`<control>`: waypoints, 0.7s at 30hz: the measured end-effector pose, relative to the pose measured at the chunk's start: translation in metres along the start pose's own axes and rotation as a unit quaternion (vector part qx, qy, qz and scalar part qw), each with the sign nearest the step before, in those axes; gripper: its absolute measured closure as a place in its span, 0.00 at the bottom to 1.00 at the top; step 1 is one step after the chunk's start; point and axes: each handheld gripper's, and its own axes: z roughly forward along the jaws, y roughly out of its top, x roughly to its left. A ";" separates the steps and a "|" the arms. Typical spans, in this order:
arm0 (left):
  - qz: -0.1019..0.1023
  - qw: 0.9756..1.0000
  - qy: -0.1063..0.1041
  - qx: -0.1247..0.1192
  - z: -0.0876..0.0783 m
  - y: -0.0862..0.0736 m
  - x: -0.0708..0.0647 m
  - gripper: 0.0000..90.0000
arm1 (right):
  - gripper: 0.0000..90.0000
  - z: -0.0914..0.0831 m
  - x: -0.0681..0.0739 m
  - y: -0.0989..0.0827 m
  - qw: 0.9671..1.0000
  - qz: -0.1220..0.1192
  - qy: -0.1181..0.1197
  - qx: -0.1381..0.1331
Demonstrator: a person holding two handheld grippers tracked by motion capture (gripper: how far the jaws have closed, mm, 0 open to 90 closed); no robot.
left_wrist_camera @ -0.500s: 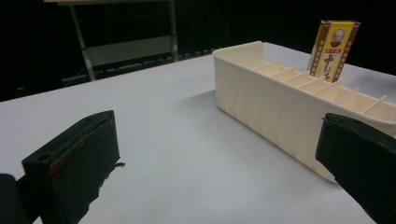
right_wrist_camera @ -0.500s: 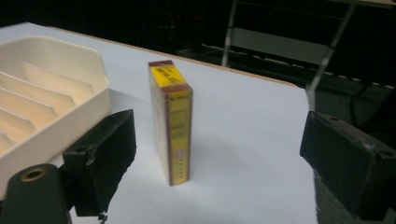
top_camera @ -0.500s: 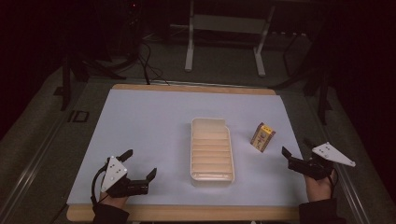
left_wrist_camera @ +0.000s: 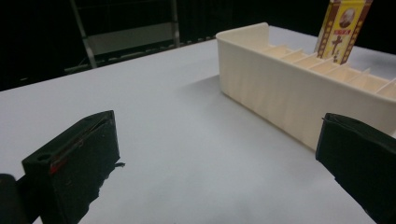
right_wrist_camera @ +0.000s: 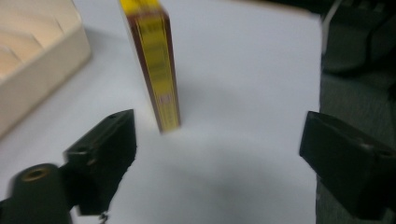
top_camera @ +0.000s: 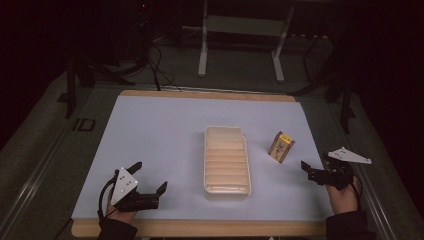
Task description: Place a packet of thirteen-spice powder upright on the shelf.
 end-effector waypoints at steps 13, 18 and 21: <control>0.004 1.000 -0.004 0.012 0.002 -0.001 -0.002 0.00 | 0.14 0.010 -0.005 0.000 0.985 -0.004 0.055 0.164; 0.006 1.000 -0.005 0.016 0.003 -0.001 -0.002 0.00 | 0.14 0.011 -0.008 0.001 0.975 -0.021 0.056 0.213; 0.006 1.000 -0.007 0.018 0.003 -0.001 -0.002 0.00 | 0.15 0.010 -0.008 0.003 0.965 -0.039 0.074 0.249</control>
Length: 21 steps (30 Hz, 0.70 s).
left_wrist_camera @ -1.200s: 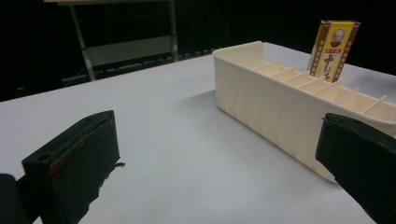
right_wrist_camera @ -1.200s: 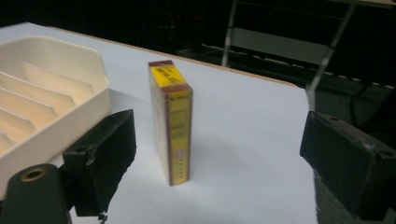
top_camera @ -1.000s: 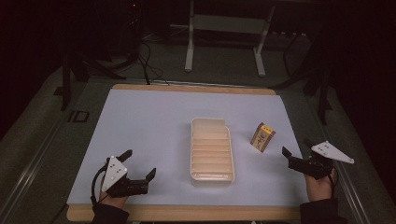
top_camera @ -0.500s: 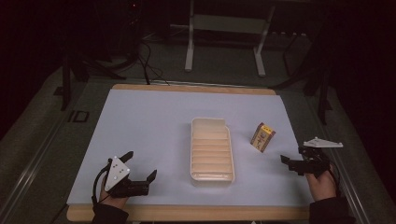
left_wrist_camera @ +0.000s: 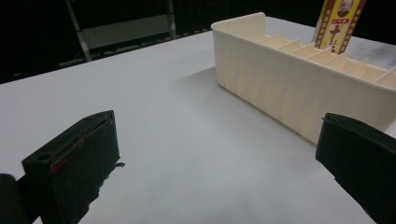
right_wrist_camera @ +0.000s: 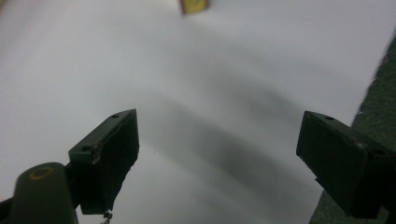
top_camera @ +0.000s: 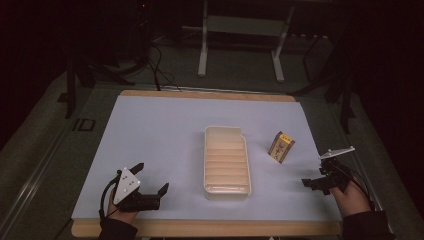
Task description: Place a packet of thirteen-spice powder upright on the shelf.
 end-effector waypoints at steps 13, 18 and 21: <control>0.002 1.000 -0.005 0.006 0.001 -0.001 0.000 0.00 | 0.16 -0.005 0.002 0.000 0.987 -0.088 0.061 0.123; 0.000 1.000 -0.009 0.006 0.002 -0.001 -0.001 0.00 | 0.17 -0.007 0.008 0.004 0.976 -0.126 0.076 0.162; 0.003 1.000 -0.007 0.005 0.001 -0.001 -0.001 0.00 | 0.18 -0.005 0.017 0.006 0.960 -0.152 0.095 0.213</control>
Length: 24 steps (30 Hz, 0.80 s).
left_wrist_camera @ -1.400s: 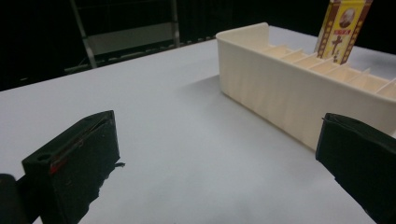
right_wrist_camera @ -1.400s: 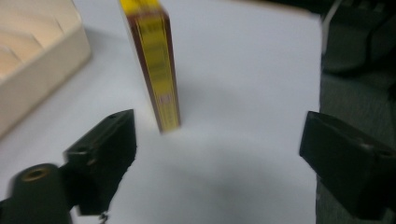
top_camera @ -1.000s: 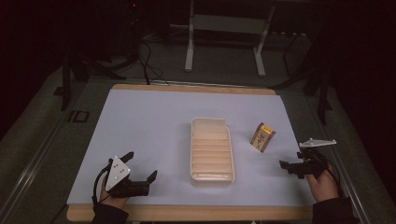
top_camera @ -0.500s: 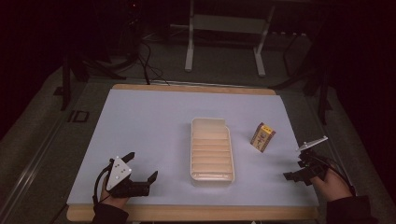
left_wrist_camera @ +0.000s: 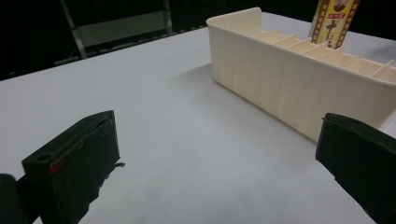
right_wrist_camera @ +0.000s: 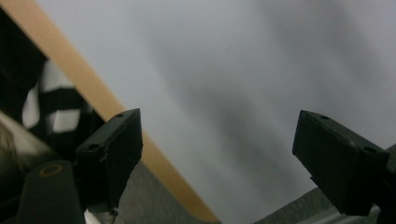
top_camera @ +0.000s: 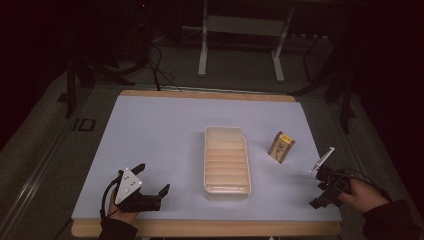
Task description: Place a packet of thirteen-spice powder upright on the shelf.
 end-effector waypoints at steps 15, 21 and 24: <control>0.001 1.000 -0.003 0.003 0.000 0.000 0.000 0.00 | 0.16 0.003 0.021 0.018 0.994 -0.079 0.023 0.070; 0.001 1.000 -0.006 0.003 0.000 0.000 -0.001 0.00 | 0.15 0.001 0.027 0.028 0.991 -0.103 0.028 0.079; 0.003 1.000 -0.007 0.005 0.000 0.000 -0.001 0.00 | 0.15 0.001 0.030 0.034 0.990 -0.114 0.030 0.082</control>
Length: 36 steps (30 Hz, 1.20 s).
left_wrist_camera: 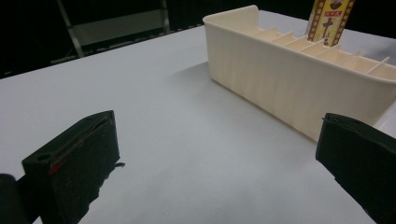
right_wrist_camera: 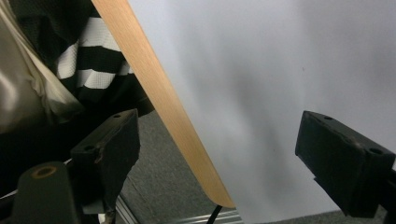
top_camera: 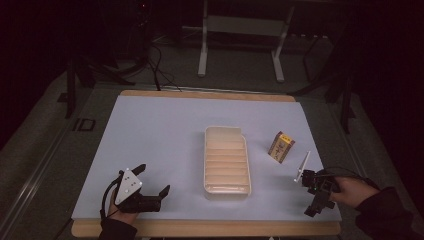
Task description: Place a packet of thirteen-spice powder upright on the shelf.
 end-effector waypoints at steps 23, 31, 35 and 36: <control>0.006 1.000 -0.005 0.005 0.001 0.000 -0.002 0.00 | 0.16 -0.022 0.007 0.050 0.998 -0.070 -0.005 -0.007; 0.009 1.000 -0.007 0.007 0.001 -0.001 -0.003 0.00 | 0.17 -0.025 0.010 0.066 0.996 -0.087 -0.024 -0.007; 0.008 1.000 -0.008 0.008 0.001 -0.001 -0.002 0.00 | 0.17 -0.030 0.012 0.073 0.994 -0.097 -0.037 -0.012; 0.008 1.000 -0.009 0.008 0.001 -0.001 -0.002 0.00 | 0.17 -0.032 0.012 0.075 0.995 -0.097 -0.034 -0.015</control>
